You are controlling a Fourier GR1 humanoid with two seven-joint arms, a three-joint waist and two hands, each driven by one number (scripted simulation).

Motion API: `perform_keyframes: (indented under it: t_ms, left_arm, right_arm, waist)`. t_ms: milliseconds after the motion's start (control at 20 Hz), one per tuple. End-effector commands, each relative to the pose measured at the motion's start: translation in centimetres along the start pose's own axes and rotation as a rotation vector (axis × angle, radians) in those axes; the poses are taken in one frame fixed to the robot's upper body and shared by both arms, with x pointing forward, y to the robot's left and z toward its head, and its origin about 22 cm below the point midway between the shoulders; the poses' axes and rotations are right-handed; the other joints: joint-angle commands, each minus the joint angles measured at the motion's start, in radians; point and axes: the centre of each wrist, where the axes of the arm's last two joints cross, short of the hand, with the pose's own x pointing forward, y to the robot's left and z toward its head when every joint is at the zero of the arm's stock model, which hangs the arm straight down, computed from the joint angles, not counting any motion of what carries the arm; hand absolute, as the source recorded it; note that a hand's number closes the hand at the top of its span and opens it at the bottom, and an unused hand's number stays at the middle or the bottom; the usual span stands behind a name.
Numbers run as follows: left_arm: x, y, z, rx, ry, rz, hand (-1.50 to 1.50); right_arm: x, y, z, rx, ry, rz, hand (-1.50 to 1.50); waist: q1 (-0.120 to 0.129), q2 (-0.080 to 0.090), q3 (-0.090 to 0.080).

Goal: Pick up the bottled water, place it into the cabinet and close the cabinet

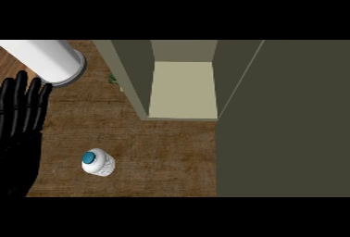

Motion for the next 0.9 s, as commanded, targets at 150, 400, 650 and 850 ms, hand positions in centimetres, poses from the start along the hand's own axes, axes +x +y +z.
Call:
perform_keyframes:
  t_ms: [150, 400, 650, 850]
  left_arm:
    - [1.9, -3.8, 2.3, 0.068, -0.008, -0.068, -1.50]
    - [2.9, -6.2, 5.4, 0.078, 0.250, 0.177, -1.50]
    - [5.1, -8.9, 7.2, 0.109, 0.258, 0.174, -1.50]
    - [8.5, -10.2, 8.2, 0.095, 0.250, 0.195, -1.50]
  right_arm:
    - [1.1, -1.4, 3.2, -0.008, 0.062, -0.004, -1.50]
    - [1.5, 0.4, 5.3, 0.116, 0.208, -0.234, -1.50]
    - [6.0, -0.9, 5.7, 0.132, 0.207, -0.256, -1.50]
    - [7.5, -1.6, 7.1, 0.141, 0.207, -0.260, -1.50]
  waist:
    - [-0.018, -0.008, 0.007]
    - [-0.022, -0.016, 0.008]
    - [-0.015, -0.010, 0.007]
    - [-0.017, -0.011, 0.008]
